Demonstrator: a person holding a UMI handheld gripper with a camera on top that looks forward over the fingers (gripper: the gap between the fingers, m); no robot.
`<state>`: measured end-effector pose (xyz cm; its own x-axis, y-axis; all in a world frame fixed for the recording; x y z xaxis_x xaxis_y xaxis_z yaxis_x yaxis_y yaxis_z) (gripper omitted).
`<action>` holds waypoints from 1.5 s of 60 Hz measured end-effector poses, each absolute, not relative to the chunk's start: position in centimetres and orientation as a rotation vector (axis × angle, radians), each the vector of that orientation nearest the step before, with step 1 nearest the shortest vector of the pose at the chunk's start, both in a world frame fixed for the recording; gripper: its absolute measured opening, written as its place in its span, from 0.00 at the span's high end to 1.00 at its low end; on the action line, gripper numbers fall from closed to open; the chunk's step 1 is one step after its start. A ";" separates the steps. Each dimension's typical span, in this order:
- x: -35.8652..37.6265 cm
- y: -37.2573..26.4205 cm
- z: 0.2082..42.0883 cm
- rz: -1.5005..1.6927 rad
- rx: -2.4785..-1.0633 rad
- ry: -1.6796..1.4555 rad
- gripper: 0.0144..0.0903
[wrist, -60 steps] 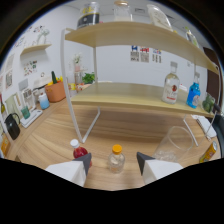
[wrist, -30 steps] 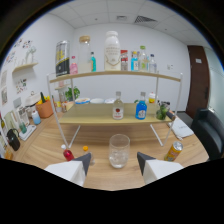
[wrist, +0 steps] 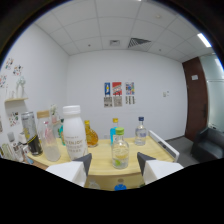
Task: Make me a cup of Vodka Sunrise.
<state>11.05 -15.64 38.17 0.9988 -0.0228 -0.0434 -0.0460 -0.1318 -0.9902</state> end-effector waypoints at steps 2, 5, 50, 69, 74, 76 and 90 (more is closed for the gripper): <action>11.4 -14.6 38.0 0.019 -1.713 0.058 0.08; 11.7 -13.1 37.7 0.022 -1.724 0.055 0.11; 11.7 -16.7 43.8 0.008 -1.593 -0.030 0.72; 13.1 -22.5 26.6 -0.002 -1.815 0.062 0.73; 12.7 -22.8 21.5 0.007 -1.868 0.072 0.72; 12.5 -22.8 19.9 0.015 -1.885 0.074 0.73; 12.1 -21.8 15.2 -0.064 -1.943 -0.020 0.72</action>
<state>12.12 -21.77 15.20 0.9984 -0.0167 0.0549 0.0450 -0.3646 -0.9301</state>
